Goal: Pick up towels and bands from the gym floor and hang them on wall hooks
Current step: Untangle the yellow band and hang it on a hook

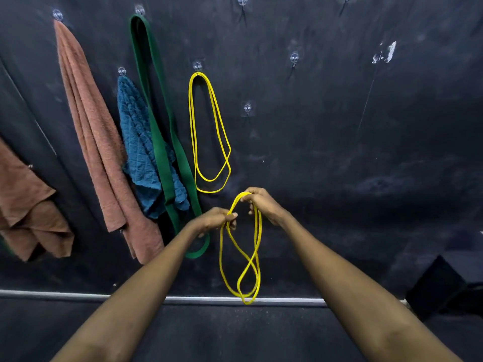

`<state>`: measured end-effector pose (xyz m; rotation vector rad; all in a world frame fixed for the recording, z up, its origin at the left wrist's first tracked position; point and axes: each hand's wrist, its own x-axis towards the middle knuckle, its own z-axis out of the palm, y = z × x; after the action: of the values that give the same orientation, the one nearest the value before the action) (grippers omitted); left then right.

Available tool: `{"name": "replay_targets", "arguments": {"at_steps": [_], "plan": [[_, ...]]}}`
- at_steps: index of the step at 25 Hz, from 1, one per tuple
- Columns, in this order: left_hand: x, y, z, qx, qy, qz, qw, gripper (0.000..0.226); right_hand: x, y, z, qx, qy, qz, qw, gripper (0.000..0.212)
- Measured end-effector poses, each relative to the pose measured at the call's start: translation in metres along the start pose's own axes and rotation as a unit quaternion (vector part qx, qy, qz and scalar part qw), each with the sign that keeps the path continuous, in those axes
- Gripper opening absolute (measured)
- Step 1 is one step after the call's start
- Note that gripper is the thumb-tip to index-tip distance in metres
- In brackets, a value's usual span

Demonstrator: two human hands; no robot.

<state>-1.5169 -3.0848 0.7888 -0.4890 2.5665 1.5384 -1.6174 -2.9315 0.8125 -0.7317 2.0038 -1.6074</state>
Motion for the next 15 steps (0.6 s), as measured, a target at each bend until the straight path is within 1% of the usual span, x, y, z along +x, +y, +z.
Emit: {"name": "replay_targets", "arguments": {"at_steps": [1,3,5,6,8,10,13,15], "plan": [[-0.002,0.0,0.002,-0.046,0.024,0.005,0.999,0.025,0.0,0.002,0.0,-0.002,0.004,0.001,1.0,0.016],[-0.004,0.009,0.004,-0.129,0.063,0.019,0.989,0.022,0.0,0.006,-0.002,0.02,0.025,0.013,0.999,0.01],[-0.002,0.022,0.004,-0.164,0.07,0.039,0.983,0.019,-0.001,0.008,-0.003,0.058,0.035,0.023,0.997,0.004],[-0.001,0.028,0.005,-0.181,0.08,0.05,0.979,0.018,-0.002,0.007,-0.002,0.079,0.031,0.025,0.996,0.004],[0.001,0.038,0.008,-0.248,0.113,0.053,0.961,0.015,-0.005,0.003,0.001,0.112,0.022,0.026,0.993,0.009],[0.0,0.051,0.007,-0.321,0.136,0.068,0.935,0.013,-0.008,0.0,0.002,0.148,0.017,0.026,0.988,0.016],[0.001,0.064,0.003,-0.352,0.146,0.096,0.919,0.01,-0.011,0.005,0.003,0.211,0.011,0.025,0.977,0.031],[0.0,0.069,-0.001,-0.382,0.152,0.1,0.906,0.008,-0.01,0.014,0.004,0.19,0.013,0.04,0.981,0.03]]}}
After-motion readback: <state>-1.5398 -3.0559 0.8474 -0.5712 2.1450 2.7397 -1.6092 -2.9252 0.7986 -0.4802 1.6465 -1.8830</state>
